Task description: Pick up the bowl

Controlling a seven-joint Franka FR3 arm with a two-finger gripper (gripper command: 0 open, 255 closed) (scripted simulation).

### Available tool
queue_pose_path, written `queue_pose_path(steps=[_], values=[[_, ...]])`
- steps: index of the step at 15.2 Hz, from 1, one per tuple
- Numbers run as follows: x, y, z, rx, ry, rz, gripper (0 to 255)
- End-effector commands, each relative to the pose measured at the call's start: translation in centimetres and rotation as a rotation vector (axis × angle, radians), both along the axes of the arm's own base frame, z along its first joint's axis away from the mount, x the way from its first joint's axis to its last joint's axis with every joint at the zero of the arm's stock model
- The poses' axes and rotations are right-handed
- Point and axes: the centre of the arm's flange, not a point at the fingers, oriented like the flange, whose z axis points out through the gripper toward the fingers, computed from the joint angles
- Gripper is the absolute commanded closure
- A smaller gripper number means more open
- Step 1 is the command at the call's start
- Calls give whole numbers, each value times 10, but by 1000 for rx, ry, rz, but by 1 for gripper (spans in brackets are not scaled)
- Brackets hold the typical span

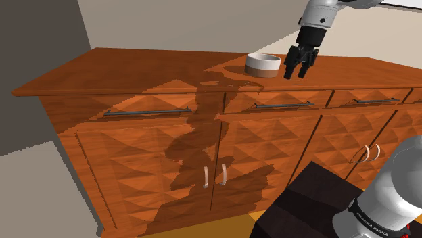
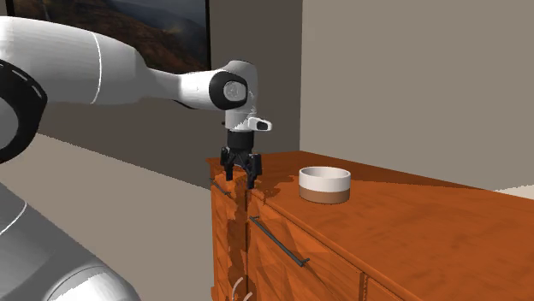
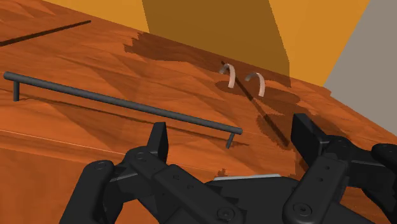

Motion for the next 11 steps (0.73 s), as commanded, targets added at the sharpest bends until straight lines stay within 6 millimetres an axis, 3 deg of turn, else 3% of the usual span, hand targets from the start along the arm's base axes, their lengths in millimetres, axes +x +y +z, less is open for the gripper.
queue_pose_path(steps=[1,11], values=[[25,-10,3,-9,-2,1,0],[147,-48,14,-47,-12,9,0]])
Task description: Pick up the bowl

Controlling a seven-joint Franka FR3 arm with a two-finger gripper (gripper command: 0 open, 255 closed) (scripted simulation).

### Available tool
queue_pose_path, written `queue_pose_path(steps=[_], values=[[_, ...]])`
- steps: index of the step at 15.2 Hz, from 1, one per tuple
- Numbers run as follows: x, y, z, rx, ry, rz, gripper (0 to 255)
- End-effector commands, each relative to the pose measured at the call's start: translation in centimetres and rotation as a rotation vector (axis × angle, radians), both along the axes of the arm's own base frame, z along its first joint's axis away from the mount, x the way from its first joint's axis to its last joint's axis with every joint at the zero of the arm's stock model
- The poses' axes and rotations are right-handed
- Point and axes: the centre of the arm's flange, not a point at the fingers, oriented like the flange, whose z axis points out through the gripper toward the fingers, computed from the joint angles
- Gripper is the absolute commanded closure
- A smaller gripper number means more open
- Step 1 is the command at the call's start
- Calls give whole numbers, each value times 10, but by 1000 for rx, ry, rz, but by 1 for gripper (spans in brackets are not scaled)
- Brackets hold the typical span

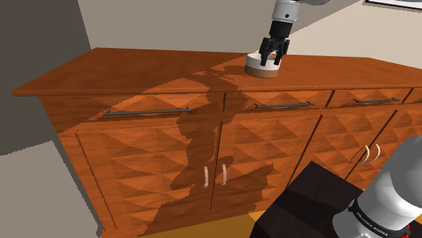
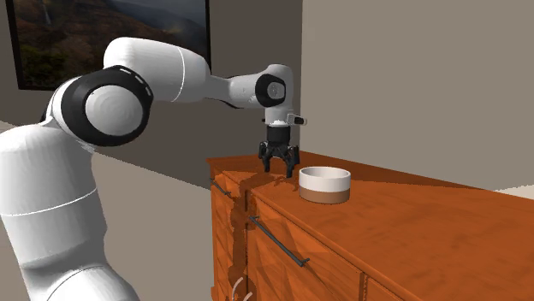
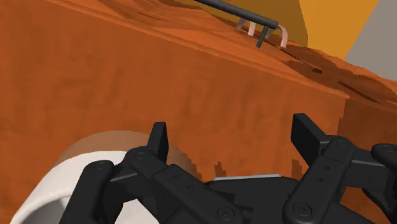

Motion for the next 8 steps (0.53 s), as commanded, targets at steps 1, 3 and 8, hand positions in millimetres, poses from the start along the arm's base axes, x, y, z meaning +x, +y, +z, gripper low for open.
queue_pose_path(steps=[1,3,8], values=[[25,-9,6,-9,-2,2,0],[50,-16,9,-16,-4,3,0],[111,-34,16,-36,-9,7,0]])
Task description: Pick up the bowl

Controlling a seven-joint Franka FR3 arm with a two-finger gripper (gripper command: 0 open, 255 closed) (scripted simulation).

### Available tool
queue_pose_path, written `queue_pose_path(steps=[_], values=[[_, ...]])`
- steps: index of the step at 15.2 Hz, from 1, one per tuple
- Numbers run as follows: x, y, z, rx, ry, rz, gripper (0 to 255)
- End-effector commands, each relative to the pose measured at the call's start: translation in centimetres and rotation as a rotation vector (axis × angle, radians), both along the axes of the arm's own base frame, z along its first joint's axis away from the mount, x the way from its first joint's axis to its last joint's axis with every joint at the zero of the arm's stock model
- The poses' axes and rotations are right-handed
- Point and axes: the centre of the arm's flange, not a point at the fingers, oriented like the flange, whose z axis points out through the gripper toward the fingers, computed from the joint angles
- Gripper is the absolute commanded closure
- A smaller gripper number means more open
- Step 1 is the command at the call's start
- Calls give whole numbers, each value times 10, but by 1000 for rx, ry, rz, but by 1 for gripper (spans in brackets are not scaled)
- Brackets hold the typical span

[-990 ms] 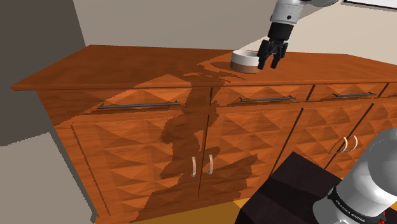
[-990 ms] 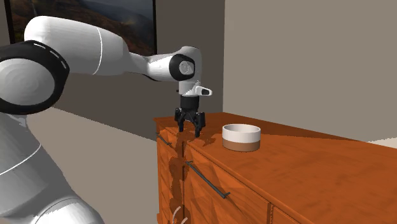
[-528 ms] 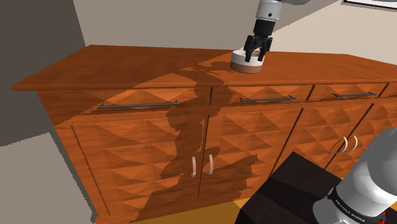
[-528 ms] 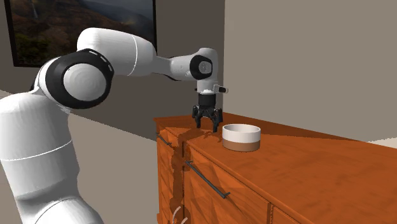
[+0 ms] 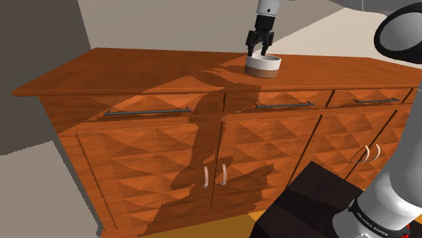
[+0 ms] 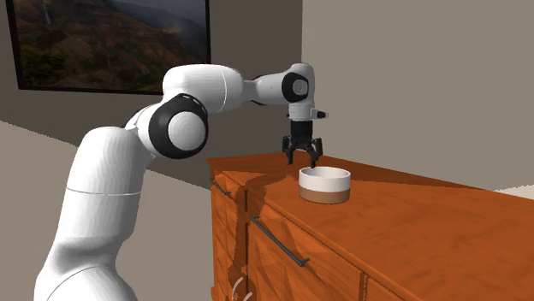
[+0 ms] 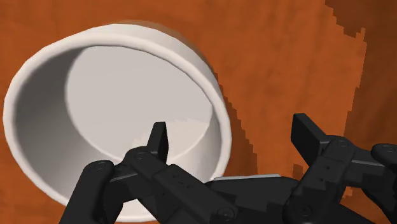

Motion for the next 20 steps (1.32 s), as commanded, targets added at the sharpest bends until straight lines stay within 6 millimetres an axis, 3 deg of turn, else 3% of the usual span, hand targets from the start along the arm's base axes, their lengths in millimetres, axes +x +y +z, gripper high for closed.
queue_pose_path(steps=[1,8,10,11,20], values=[[15,-3,-1,-5,-2,2,0],[15,-3,-41,-5,-2,2,0],[15,-3,-41,-5,-2,2,0],[15,-2,-41,-5,-2,2,255],[15,-3,-41,-5,-2,2,255]])
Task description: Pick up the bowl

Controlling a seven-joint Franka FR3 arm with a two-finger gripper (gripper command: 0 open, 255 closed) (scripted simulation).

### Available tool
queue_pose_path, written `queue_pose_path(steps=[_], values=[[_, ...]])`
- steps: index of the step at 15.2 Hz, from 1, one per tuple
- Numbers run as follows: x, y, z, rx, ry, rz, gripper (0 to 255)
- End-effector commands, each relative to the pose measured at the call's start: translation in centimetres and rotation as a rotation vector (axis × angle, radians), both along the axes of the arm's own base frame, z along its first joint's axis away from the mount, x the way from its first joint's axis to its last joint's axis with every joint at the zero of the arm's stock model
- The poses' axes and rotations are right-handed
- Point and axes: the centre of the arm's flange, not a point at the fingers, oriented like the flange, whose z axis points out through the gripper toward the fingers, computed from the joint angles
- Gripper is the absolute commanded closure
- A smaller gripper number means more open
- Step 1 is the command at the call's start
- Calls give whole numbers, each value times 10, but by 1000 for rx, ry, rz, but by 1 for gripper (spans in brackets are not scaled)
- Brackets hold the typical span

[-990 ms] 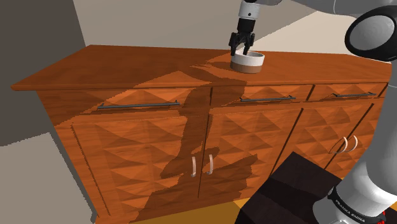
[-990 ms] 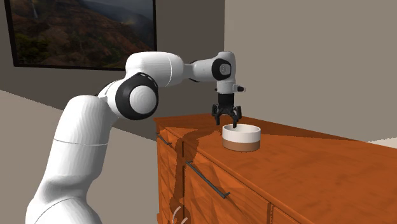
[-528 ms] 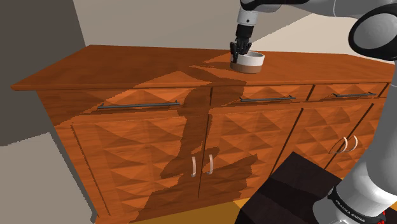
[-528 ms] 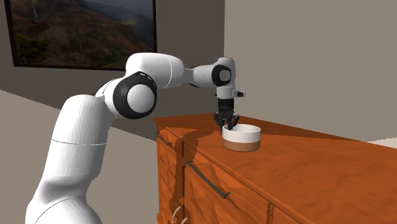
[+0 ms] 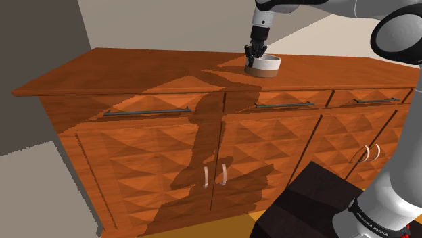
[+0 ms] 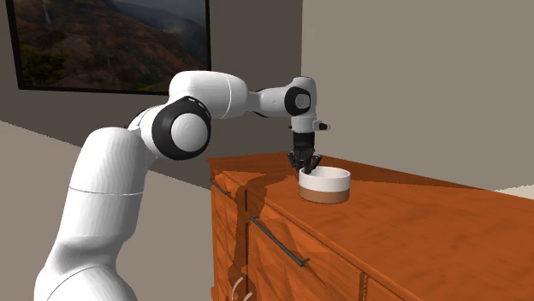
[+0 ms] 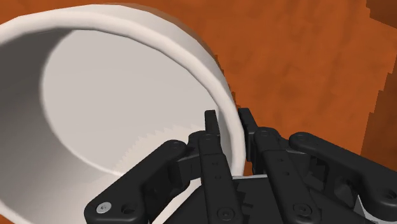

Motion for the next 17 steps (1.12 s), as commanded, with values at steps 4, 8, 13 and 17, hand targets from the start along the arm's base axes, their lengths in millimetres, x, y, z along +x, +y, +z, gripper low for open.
queue_pose_path(steps=[4,8,13,17], values=[[0,-1,21,0,1,0,255],[0,-1,42,0,1,0,255],[0,-1,68,0,1,0,255],[0,-1,79,0,1,0,255]])
